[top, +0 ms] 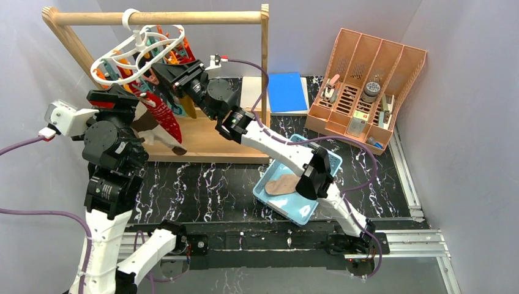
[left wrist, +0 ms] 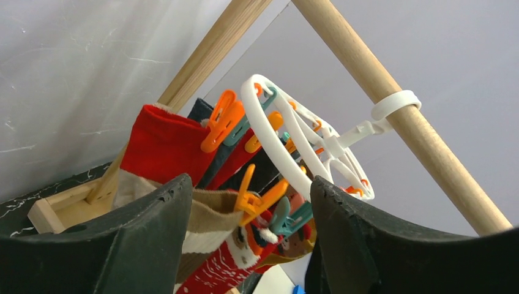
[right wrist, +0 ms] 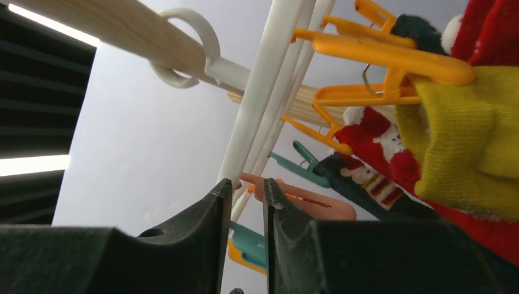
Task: Clip the socks to the hanger
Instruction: Rotate the hanger at the clothesline.
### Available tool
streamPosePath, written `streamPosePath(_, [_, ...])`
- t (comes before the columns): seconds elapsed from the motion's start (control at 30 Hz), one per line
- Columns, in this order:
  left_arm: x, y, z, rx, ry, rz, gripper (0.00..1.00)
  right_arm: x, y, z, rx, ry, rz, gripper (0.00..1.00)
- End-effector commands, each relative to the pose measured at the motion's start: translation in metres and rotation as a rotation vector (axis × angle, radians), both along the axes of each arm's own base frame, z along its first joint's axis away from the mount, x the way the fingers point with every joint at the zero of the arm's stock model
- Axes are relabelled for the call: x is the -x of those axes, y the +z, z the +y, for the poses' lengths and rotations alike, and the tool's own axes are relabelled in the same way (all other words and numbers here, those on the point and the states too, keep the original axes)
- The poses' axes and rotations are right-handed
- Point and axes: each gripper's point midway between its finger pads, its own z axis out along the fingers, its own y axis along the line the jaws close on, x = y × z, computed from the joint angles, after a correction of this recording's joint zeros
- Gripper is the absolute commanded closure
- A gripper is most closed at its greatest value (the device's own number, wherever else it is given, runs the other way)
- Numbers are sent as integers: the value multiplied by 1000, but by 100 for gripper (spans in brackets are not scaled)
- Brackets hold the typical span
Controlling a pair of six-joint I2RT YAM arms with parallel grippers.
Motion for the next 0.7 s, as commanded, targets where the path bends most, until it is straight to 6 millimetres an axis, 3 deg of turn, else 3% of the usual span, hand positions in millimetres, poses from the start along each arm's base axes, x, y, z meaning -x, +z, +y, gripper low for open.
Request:
streamPosePath(0.0, [8,3,-4,37,-48,-10,30,30,-1,15,23,121,-67,64])
streamPosePath(0.1, [8,-1,-8,48,-70,3,27,40,5,4,60,127,-99,54])
streamPosePath(0.13, [7,-2,-8,51,-75,5,26,41,-3,-1,90,116,-100,51])
streamPosePath(0.33, [5,2,-15,97,-112,-26,23,60,7,-47,189,52,-167,36])
streamPosePath(0.57, [-5,24,-37,181,-238,-107,22,87,5,-110,311,-22,-279,34])
streamPosePath(0.67, [-8,27,-45,224,-283,-129,22,98,-5,-140,375,-64,-339,33])
